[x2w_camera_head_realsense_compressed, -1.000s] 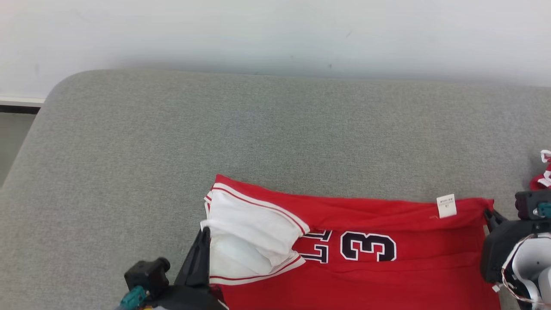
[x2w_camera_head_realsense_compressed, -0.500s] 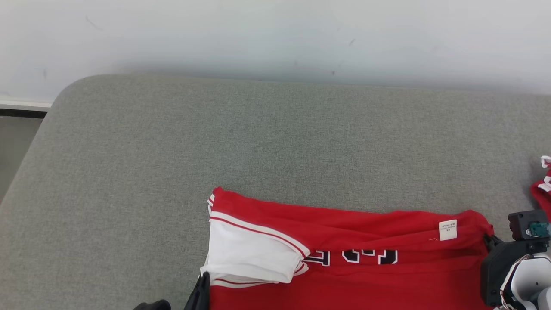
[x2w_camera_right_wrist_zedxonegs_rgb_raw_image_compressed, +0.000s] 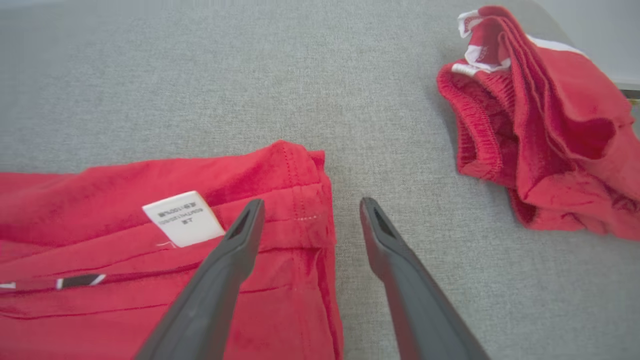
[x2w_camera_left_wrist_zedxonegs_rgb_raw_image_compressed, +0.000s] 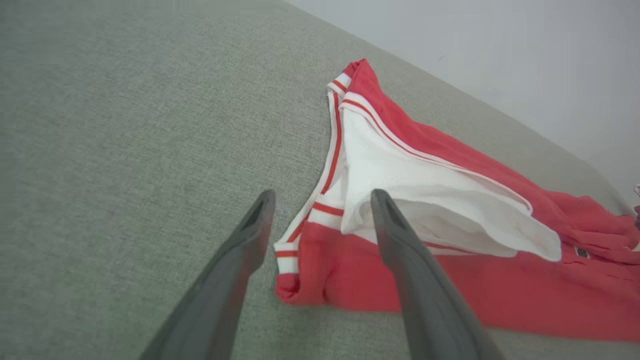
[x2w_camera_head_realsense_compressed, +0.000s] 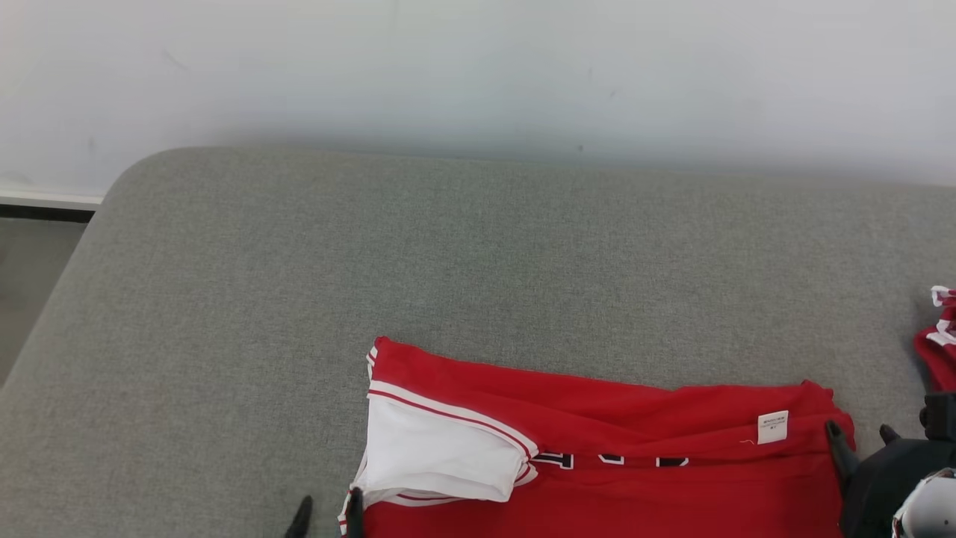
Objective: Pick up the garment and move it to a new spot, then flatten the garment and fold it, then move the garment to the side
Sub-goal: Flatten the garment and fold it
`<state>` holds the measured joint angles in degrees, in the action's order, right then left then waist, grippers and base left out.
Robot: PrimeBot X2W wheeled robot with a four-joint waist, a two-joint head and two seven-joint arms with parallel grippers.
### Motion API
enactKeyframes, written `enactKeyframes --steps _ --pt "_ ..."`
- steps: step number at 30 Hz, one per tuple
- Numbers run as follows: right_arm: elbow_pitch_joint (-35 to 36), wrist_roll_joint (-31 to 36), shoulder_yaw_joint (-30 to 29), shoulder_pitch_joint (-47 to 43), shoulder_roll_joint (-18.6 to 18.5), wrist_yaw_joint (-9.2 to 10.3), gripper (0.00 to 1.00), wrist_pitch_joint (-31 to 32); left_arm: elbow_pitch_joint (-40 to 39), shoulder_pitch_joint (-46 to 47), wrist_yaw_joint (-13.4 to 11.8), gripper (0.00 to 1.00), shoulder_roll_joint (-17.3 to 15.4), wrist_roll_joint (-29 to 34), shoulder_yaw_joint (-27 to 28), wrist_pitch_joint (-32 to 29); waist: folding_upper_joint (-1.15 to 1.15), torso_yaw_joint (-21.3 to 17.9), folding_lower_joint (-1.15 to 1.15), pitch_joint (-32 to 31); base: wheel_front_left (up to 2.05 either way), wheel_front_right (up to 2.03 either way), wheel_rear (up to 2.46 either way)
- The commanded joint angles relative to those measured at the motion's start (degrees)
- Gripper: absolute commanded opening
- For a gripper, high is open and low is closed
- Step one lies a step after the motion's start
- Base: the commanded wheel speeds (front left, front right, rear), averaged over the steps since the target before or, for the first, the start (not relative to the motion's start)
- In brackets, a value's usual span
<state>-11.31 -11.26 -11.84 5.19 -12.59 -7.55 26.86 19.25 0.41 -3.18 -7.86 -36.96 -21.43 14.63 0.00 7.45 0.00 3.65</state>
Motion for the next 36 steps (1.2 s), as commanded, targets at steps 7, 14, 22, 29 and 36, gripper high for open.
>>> enactKeyframes --steps 7,14,22,29,36 --pt "6.3 -2.9 -4.4 -3.2 5.6 0.15 1.0 5.3 -9.7 -1.9 2.0 1.0 -0.3 10.5 8.7 0.5 0.0 -0.5 0.0 -1.6 0.0 0.0 0.0" --pt "6.1 -2.0 -8.3 -2.9 7.7 0.15 1.0 11.8 -17.2 -3.5 7.6 1.0 1.6 21.3 15.0 0.5 0.0 -0.8 0.0 -1.7 0.0 0.0 0.0" --pt "3.5 1.3 -12.1 1.3 9.2 0.15 1.0 16.0 -15.6 -4.8 10.1 1.0 3.6 24.8 16.9 0.6 0.0 -0.3 0.0 -0.2 0.0 0.0 0.0" --pt "-0.1 3.6 -13.6 5.7 9.4 0.15 1.0 15.7 -12.9 -3.6 10.6 1.0 4.3 25.7 16.8 0.6 0.0 0.8 0.0 1.5 0.0 0.0 0.0" --pt "-4.4 8.1 -14.2 7.8 9.3 0.15 1.0 16.8 -11.8 -2.5 10.6 1.0 4.5 26.0 17.0 0.6 0.0 1.8 0.0 2.8 0.0 0.0 0.0"
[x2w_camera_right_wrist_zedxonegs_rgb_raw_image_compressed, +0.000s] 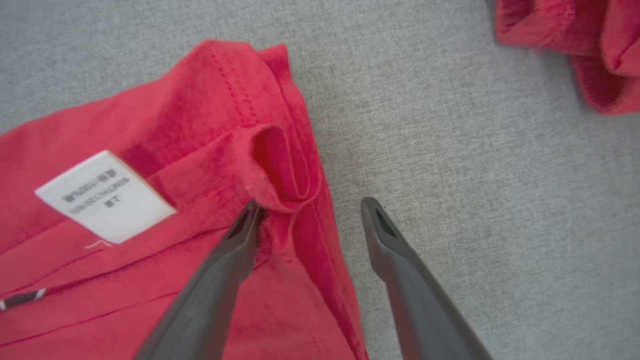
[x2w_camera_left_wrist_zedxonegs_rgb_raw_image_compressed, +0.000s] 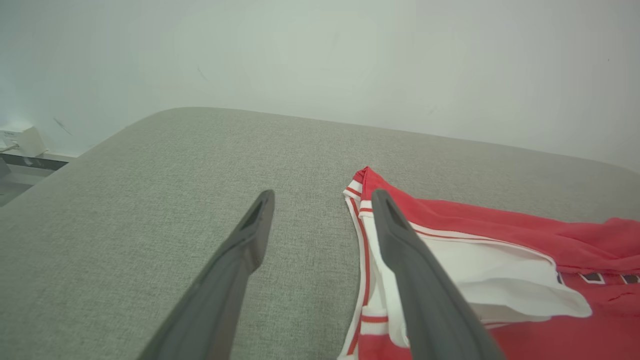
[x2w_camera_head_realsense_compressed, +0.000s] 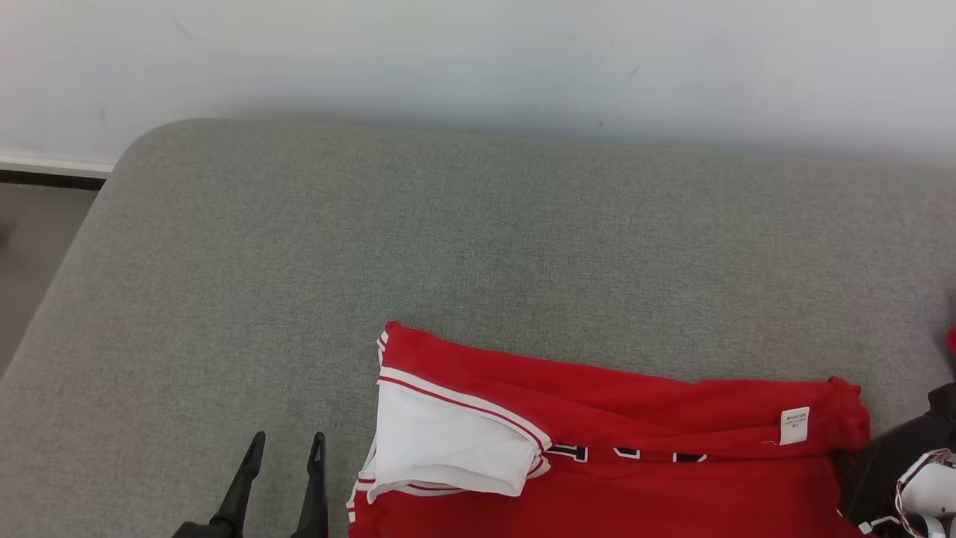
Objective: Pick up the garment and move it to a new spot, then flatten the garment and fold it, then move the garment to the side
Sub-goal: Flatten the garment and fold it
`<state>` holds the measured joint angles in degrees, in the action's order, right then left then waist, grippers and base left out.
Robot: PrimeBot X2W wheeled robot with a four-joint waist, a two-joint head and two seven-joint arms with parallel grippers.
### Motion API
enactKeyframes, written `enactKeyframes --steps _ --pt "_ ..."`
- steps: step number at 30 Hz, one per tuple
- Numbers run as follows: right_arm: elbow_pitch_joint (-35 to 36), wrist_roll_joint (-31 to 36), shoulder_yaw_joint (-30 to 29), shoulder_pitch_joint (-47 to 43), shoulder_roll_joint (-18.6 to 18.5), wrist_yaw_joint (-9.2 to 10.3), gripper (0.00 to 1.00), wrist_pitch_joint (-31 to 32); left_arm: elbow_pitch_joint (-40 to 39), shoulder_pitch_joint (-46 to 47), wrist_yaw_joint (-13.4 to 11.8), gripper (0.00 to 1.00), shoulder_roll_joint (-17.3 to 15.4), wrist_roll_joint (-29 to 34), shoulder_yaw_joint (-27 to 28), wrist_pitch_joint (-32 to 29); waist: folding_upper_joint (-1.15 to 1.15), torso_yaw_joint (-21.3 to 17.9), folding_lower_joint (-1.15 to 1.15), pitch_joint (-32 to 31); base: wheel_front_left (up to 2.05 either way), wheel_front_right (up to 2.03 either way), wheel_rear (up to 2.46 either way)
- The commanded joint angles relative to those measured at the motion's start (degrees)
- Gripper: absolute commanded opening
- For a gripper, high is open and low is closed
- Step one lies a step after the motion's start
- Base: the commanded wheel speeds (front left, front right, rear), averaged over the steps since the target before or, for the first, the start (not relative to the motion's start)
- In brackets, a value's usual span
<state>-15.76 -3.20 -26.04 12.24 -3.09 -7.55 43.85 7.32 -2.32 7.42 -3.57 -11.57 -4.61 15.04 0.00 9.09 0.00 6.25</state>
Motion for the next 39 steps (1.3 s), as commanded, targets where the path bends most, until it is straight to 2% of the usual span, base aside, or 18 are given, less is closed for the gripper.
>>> enactKeyframes --steps 1,17,18,20,21,31,35,39 --pt "-0.4 0.4 -0.1 0.9 -0.3 0.15 1.0 -0.7 0.1 0.4 0.0 1.0 0.2 0.6 0.0 0.2 0.0 0.3 0.0 0.4 0.0 0.0 0.0" --pt "-7.2 -0.8 0.6 1.0 -0.4 0.15 1.0 -2.7 0.2 -0.3 0.0 1.0 -0.3 -0.1 -0.1 0.2 0.0 0.4 0.0 0.7 0.0 0.0 0.0" --pt "-7.5 -1.1 1.2 1.0 -0.5 0.15 0.79 -2.8 0.3 -0.3 0.0 1.0 -0.3 -0.1 -0.1 0.2 0.0 0.4 0.0 0.7 0.0 0.0 0.0" --pt "-8.0 -1.9 2.2 1.1 -0.8 0.15 0.12 -3.3 0.4 -0.5 0.0 1.0 -0.3 -0.1 -0.3 0.2 0.0 0.3 0.0 0.6 0.0 0.0 0.0" --pt "-8.2 -2.4 2.8 1.1 -1.0 0.15 0.0 -3.6 0.5 -0.6 0.0 1.0 -0.3 -0.2 -0.4 0.2 0.0 0.2 0.0 0.5 0.0 0.0 0.0" --pt "-9.5 -3.8 2.1 0.5 -4.1 0.21 0.0 -7.9 1.0 -1.1 0.0 1.0 -0.1 -0.2 -0.8 0.2 0.0 0.0 0.0 -0.3 0.0 0.0 0.0" --pt "-7.3 -3.5 0.7 -0.8 -5.6 0.21 0.0 -9.2 0.7 -1.2 0.0 1.0 0.0 -0.3 -0.1 0.2 0.0 -0.3 0.0 -0.8 0.0 0.0 0.0" --pt "-2.1 -3.6 -1.0 -2.9 -6.9 0.17 0.0 -9.2 0.6 -1.4 0.0 1.0 0.1 -0.6 0.6 0.2 0.0 -0.7 0.0 -1.5 0.0 0.0 0.0"
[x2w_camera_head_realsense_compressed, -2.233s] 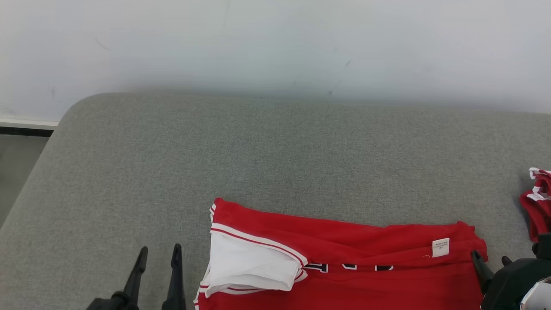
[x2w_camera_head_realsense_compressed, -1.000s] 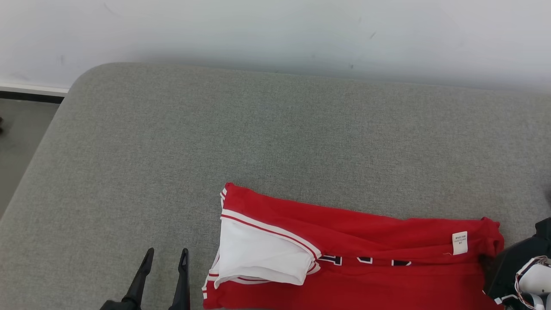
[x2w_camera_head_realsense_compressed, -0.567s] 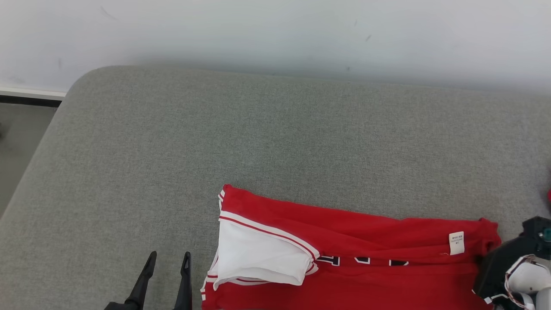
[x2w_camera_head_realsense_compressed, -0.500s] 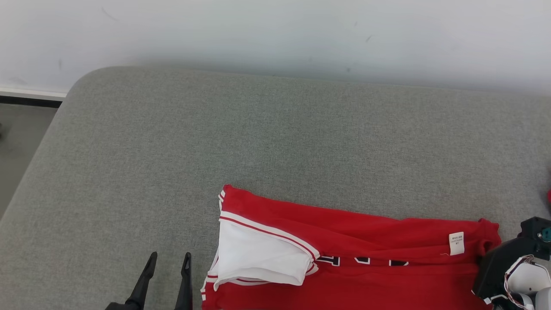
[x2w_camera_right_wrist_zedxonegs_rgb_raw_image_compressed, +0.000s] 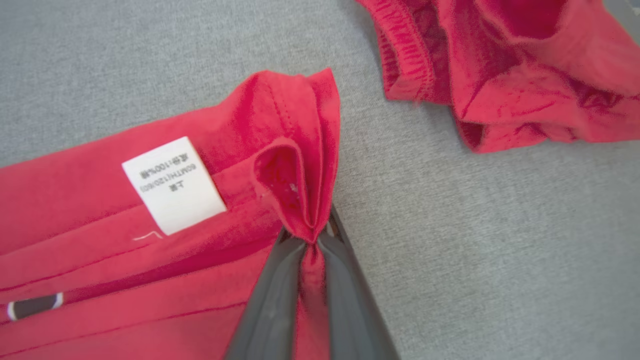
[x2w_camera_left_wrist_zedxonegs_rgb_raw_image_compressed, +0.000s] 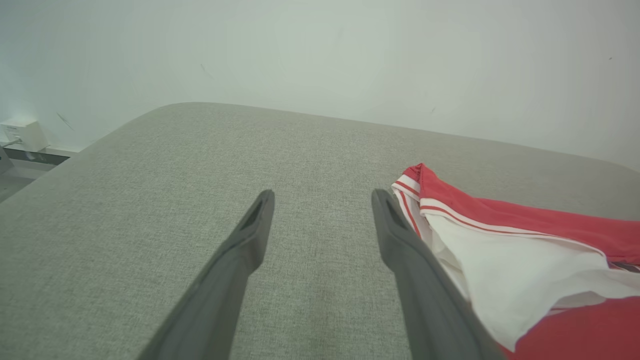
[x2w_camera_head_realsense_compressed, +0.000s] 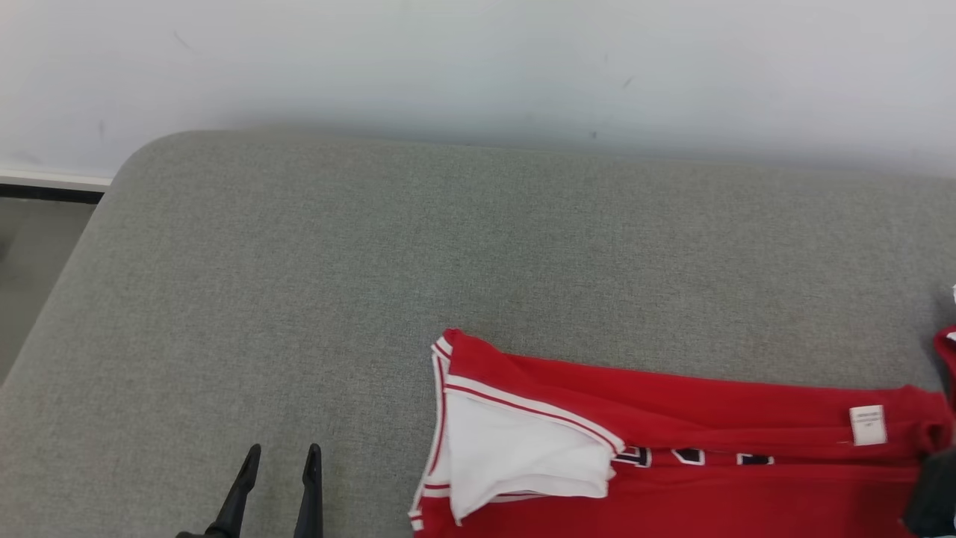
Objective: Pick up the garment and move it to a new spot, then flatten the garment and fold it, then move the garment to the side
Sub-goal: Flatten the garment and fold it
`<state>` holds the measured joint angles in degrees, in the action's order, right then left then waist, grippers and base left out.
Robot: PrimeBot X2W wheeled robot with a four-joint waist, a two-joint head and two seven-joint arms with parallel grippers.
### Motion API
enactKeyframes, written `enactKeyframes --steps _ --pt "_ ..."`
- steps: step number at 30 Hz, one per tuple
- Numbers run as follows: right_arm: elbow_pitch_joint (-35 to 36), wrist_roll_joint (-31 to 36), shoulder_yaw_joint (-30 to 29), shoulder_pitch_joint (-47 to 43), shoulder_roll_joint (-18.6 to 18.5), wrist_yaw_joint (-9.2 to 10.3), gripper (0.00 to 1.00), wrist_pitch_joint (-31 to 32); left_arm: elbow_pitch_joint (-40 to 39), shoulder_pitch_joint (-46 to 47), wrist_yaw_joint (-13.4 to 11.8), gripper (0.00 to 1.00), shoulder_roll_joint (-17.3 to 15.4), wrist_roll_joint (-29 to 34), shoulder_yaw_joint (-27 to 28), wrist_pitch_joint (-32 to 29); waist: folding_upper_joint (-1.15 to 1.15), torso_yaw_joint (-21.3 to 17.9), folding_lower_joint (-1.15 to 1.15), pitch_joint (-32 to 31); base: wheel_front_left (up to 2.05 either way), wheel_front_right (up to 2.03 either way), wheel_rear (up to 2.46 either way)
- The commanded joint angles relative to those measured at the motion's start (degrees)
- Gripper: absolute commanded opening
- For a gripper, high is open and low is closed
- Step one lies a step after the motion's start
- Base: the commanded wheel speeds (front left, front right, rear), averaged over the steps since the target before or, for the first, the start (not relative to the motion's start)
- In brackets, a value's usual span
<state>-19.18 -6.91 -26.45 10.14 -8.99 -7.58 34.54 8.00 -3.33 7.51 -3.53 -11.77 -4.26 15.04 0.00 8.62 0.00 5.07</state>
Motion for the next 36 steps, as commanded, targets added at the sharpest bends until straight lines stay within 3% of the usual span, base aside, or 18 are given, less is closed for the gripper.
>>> enactKeyframes --steps 1,9,15,25,36 --pt "2.8 0.1 -1.3 -1.6 -1.4 0.19 0.0 0.7 -0.1 -0.5 -0.1 1.0 0.2 -0.3 0.3 0.2 0.0 -0.4 0.0 -0.5 0.0 0.0 0.0" --pt "16.7 1.1 -6.5 -6.6 -3.0 0.18 0.0 4.4 -0.1 -1.3 -0.1 1.0 0.5 -0.6 0.1 0.2 0.0 -0.9 0.0 -2.0 0.0 0.0 0.0" --pt "25.3 0.1 -3.1 -8.2 -1.8 0.18 0.0 7.6 0.2 -1.4 -0.1 1.0 0.6 -0.8 0.0 0.2 0.0 -0.9 0.0 -2.7 0.0 0.0 0.0" --pt "30.6 -1.0 16.6 -9.6 1.1 0.17 0.0 10.7 0.8 -1.3 -0.1 1.0 0.6 -1.4 -0.9 0.2 0.0 -0.5 0.0 -3.2 0.0 0.0 0.0" --pt "18.0 -3.9 36.9 -0.5 4.2 0.18 0.0 8.9 1.5 -0.4 -0.1 1.0 0.7 -2.4 -2.1 0.2 0.0 0.9 0.0 -2.9 0.0 0.0 0.0"
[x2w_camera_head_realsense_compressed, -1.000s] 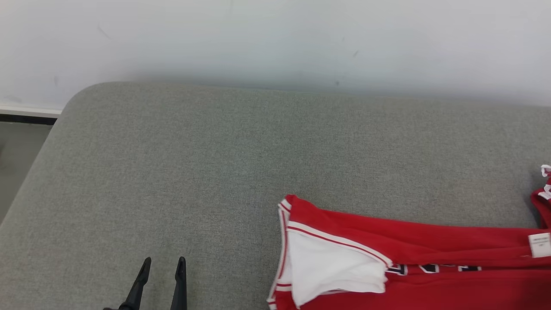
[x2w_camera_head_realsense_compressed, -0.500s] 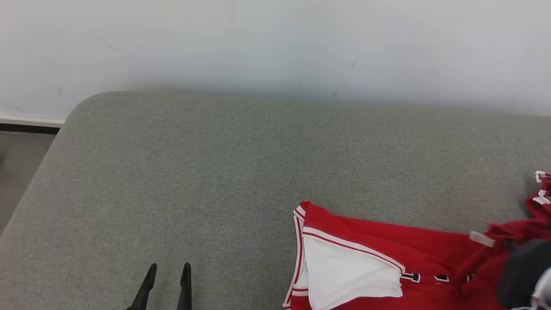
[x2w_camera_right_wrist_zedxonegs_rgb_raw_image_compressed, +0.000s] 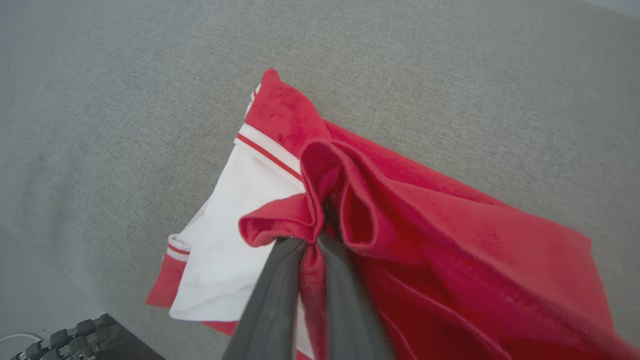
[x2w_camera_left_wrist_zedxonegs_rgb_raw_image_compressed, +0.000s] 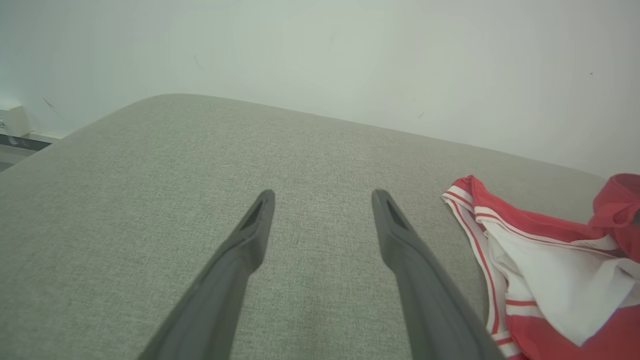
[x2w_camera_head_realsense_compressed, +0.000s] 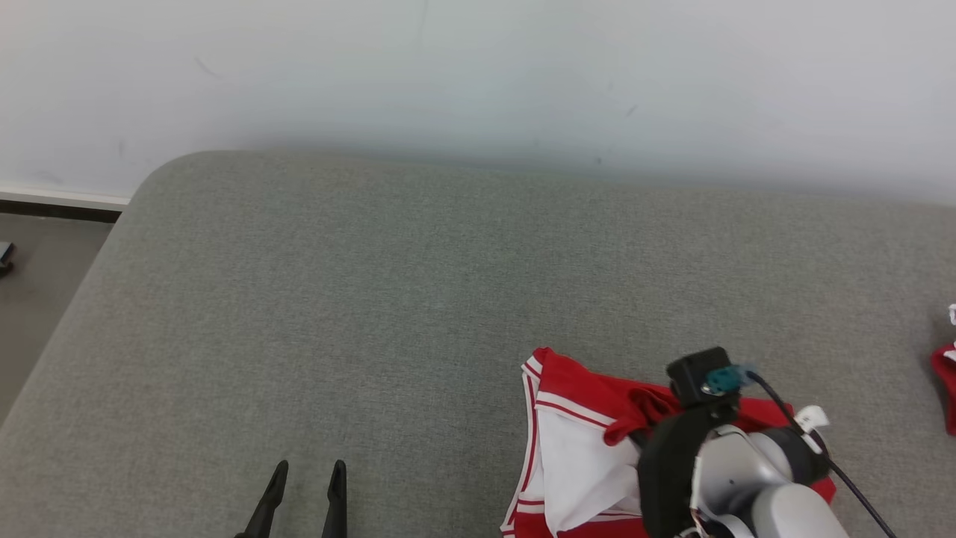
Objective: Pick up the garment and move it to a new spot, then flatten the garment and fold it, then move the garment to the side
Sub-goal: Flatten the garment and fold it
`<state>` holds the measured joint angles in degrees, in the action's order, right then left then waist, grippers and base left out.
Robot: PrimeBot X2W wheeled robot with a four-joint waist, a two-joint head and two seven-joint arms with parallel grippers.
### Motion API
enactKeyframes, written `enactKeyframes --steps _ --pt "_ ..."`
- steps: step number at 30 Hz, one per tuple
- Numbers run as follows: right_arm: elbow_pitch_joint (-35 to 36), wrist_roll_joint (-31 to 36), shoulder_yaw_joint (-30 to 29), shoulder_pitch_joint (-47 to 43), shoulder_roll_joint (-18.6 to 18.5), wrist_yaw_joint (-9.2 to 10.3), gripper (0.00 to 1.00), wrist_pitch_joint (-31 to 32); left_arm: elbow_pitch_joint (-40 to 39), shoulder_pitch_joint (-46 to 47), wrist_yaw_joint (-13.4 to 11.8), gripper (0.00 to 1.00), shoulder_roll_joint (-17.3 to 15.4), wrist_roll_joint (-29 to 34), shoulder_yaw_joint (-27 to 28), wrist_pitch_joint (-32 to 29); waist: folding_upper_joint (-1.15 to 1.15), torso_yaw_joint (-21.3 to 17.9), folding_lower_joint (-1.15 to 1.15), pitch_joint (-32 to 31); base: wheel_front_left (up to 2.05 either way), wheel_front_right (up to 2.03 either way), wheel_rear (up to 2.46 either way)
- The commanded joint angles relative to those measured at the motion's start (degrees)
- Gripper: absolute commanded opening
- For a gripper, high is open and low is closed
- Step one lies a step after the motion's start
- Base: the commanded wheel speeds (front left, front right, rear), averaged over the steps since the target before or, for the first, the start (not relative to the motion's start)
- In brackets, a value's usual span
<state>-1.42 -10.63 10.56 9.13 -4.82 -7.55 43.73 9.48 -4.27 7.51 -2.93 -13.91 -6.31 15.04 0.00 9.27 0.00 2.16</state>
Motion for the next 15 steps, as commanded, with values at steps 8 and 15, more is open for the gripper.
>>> enactKeyframes --steps 8,15 --pt "-14.6 -2.6 5.0 9.6 1.8 0.15 0.0 -2.8 0.9 0.8 -0.1 1.0 0.0 -0.9 -1.9 0.2 0.0 2.9 0.0 -0.3 0.0 0.0 0.0" --pt "-27.2 -6.7 6.7 16.2 1.9 0.15 0.62 -8.4 1.0 0.2 -0.1 1.0 0.0 -1.1 -2.8 0.2 0.0 5.3 0.0 -0.2 0.0 0.0 0.0"
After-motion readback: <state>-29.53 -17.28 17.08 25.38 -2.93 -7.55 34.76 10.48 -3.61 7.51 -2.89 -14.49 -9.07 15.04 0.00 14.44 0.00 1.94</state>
